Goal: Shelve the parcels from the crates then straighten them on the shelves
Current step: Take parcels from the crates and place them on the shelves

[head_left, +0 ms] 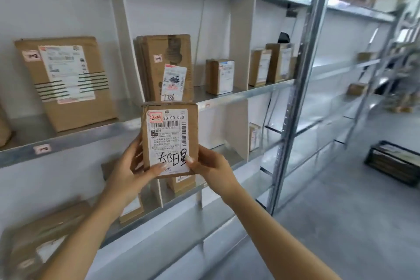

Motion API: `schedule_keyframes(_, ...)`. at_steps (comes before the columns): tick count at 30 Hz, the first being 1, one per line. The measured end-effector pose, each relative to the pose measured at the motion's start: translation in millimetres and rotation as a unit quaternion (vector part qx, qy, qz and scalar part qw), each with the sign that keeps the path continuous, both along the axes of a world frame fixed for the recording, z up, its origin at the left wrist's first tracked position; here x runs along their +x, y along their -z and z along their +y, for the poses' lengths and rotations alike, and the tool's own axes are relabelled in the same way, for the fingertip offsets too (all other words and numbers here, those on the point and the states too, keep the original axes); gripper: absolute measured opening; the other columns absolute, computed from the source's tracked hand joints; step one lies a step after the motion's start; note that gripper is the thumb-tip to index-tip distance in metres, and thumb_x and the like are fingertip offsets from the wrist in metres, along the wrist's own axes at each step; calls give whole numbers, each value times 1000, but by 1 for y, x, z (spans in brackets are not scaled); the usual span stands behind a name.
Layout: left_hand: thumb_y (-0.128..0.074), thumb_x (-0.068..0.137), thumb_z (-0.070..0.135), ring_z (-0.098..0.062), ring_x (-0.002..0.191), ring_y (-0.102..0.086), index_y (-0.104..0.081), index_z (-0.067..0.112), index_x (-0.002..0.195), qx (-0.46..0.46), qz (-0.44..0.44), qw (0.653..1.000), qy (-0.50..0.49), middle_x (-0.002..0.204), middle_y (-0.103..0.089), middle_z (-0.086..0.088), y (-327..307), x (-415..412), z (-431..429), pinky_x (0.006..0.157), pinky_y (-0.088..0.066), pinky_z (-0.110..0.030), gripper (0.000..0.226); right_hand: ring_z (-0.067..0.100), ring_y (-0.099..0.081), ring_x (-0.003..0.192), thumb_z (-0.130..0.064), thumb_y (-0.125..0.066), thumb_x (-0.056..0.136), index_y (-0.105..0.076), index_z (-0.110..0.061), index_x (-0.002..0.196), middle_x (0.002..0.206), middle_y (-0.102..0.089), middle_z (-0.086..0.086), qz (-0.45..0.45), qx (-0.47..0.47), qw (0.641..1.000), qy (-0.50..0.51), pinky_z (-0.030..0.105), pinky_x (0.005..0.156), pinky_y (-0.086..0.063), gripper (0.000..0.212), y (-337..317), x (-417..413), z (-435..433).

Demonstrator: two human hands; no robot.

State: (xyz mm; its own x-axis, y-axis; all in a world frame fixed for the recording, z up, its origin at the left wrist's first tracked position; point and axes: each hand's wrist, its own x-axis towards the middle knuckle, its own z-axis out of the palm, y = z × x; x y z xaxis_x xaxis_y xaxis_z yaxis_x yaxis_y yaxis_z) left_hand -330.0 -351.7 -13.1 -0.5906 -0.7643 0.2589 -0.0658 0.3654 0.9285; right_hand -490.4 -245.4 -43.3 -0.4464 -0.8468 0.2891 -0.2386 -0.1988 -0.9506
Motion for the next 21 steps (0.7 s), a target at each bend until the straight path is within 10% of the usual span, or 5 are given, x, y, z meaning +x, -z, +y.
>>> schedule_keyframes(7,-76,74,3,4,97,-57,-45,29,136,-14,-20,997,73,108,-60,22,16,-82,31,71,-50,-6,74,18,-68,106,-35,-64,89,-64,-24,126,118,-71,-5,-8,-2,997,77,48,95,-53,39,23,-68,58)
schedule_keyframes(21,-76,74,0,-11,108,-61,-44,24,141,-4,-25,994,108,118,-64,6,47,-278,121,78,-54,-15,78,13,-65,112,-23,-64,92,-61,-19,130,121,-69,-5,-9,7,994,110,41,98,-53,38,59,-258,157)
